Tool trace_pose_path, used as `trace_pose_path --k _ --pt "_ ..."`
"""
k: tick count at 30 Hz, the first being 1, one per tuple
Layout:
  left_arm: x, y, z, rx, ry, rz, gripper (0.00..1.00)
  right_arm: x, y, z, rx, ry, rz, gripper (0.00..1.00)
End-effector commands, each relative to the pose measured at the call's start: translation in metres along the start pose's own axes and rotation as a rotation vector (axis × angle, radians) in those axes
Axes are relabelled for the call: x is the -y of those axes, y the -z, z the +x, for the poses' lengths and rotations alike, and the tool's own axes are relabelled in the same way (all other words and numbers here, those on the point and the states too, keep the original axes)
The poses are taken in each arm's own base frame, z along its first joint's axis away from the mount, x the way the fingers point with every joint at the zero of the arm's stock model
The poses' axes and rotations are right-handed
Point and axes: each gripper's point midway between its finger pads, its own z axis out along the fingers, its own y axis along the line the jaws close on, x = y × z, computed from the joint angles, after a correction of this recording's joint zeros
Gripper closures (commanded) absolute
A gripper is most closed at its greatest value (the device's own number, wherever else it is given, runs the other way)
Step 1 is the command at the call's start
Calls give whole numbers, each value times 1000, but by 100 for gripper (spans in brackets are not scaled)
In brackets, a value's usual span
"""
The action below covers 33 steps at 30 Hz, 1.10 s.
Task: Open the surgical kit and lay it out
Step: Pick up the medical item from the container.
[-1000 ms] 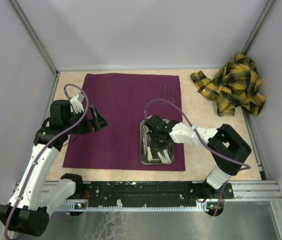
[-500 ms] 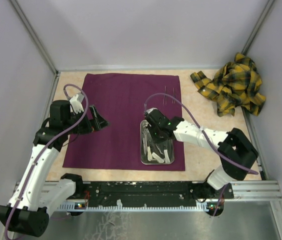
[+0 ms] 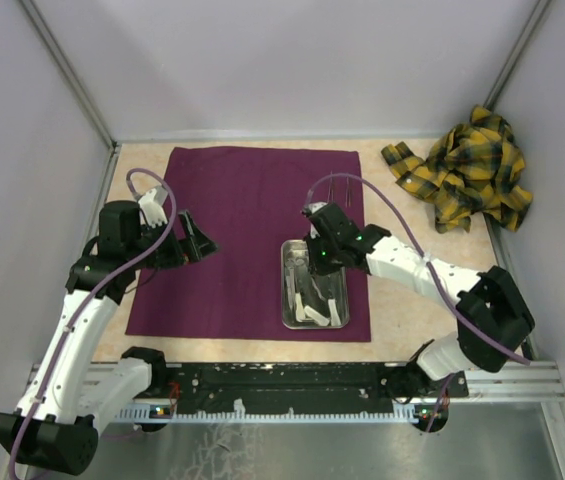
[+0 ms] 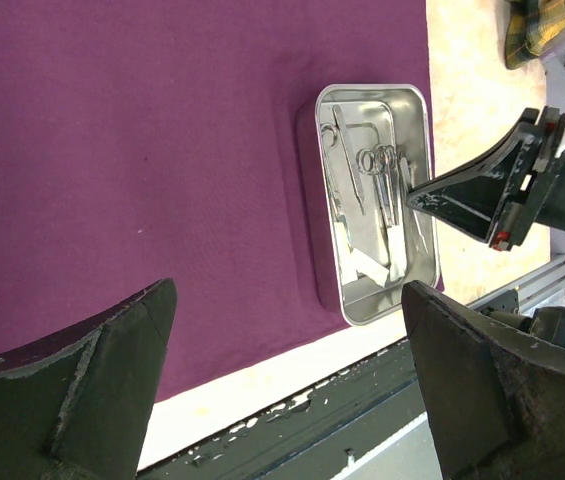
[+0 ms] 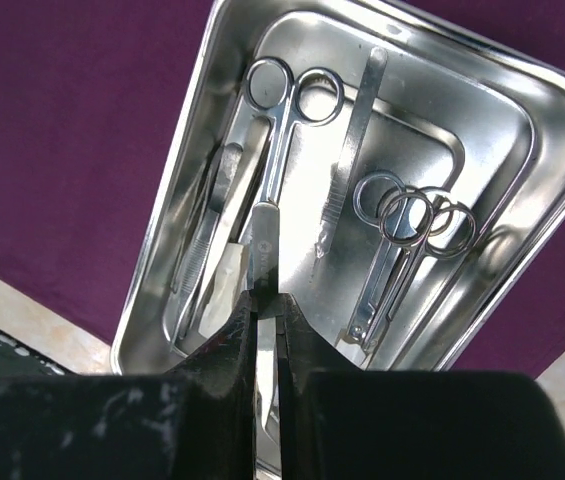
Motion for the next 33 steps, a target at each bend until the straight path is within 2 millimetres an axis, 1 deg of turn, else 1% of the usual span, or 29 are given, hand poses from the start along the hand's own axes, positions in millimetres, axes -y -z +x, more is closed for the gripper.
trace_pose_path --k 1,4,7,11,14,16,20,25,27,30,33 --pt "2 3 -1 12 0 12 0 -20 18 -26 94 -48 -139 100" --pt "4 2 0 8 1 24 0 -27 20 -26 98 -72 -190 100" --pt "11 0 4 -11 14 72 0 -39 27 -30 114 -90 -270 100" --pt "28 -8 18 -75 102 197 2 -58 36 -37 147 -116 -380 100" --pt "36 -17 27 -123 166 255 6 -67 42 -43 181 -131 -440 100" --pt "39 -24 32 -150 195 265 10 -71 45 -46 193 -141 -459 100" --pt "55 -37 36 -181 214 286 15 -74 45 -47 198 -160 -481 100" --pt "78 -55 42 -218 216 306 20 -77 45 -54 209 -177 -490 100" --pt "83 -64 43 -228 218 299 22 -79 45 -56 214 -177 -496 100" --pt "84 -77 46 -235 226 277 24 -81 46 -58 218 -177 -499 100" --pt "87 -88 45 -231 237 275 27 -82 43 -56 208 -176 -497 100"
